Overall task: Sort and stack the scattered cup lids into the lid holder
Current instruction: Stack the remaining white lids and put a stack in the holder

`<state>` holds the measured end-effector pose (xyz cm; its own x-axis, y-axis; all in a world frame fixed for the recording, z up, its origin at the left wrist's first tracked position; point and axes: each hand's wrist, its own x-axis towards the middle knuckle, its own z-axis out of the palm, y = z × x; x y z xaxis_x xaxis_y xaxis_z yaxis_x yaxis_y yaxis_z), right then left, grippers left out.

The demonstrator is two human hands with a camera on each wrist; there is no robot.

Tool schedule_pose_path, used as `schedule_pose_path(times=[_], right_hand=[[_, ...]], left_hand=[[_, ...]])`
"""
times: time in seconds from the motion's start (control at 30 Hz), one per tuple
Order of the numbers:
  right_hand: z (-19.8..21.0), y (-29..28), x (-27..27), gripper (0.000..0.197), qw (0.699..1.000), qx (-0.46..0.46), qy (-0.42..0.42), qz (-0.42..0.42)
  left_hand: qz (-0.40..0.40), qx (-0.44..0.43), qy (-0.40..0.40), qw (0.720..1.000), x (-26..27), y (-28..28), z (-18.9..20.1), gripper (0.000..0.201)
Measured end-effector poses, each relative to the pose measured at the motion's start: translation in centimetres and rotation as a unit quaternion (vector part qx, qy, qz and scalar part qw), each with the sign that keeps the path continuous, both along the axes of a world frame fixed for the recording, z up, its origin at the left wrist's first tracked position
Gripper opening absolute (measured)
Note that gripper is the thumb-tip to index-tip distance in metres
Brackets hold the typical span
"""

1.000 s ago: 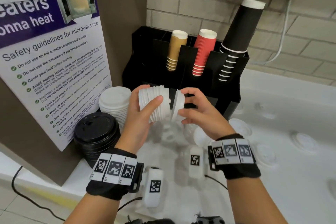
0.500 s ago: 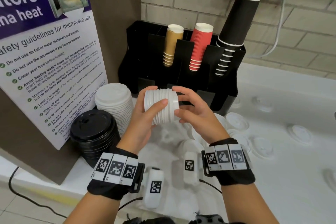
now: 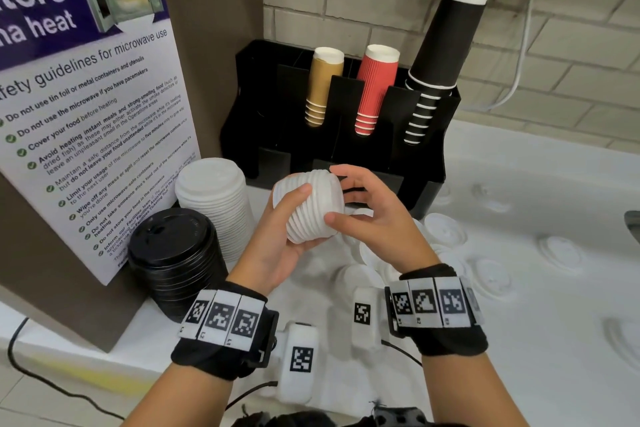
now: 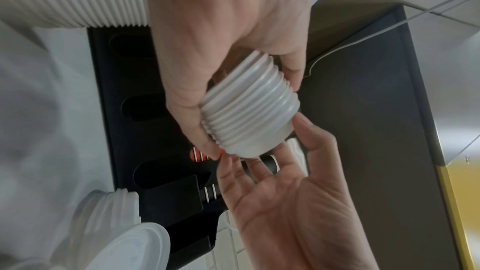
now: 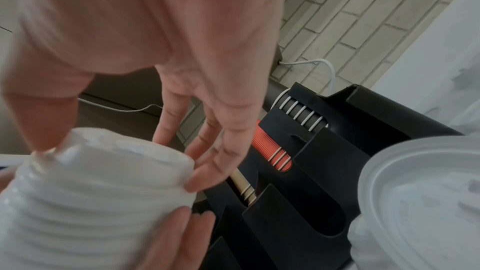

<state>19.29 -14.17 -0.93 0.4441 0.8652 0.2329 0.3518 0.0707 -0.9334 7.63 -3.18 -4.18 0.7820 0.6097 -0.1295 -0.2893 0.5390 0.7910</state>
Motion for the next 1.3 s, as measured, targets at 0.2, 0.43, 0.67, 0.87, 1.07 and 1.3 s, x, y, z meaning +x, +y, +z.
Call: schedule_pose_path(times=[0.2,0.43,0.67,0.87,1.07,1.3], right_hand=[[1.6,0.0,1.1,0.058,0.997,-0.033,-0.031,0.054],[1.6,1.3,6.5,0.038,0.949,-0.252,-0.188,-0.016],[-1.2,1.2,7.6,0.041,0.775,-0.467,-0.425,0.041],[-0.6,0.6,8.2,0.024,0.834,-0.368,-0.411,-0.030],[0.9,0.2,4.3,0.010,0.935,-0.091,-0.308,-0.153],[-0.5,-0.2,-0.1,0.026,0.996,-0.002,0.085,-0.027]], left_hand=[[-0.009,0.008,-0.023,1.000,-0.2,-0.2,0.1,0.067],[0.035,-0.030,-0.056,0.997,-0.5,0.4,-0.4,0.051],[0.052,-0.038,-0.049,0.997,-1.0,0.4,-0.2,0.063],[0.062,-0.028,-0.024,0.997,-0.8,-0.1,-0.4,0.079],[0.054,-0.002,0.004,0.999,0.3,-1.2,-1.0,0.073],[0.053,0.038,0.009,0.998,1.3,-1.8,-1.1,0.067]])
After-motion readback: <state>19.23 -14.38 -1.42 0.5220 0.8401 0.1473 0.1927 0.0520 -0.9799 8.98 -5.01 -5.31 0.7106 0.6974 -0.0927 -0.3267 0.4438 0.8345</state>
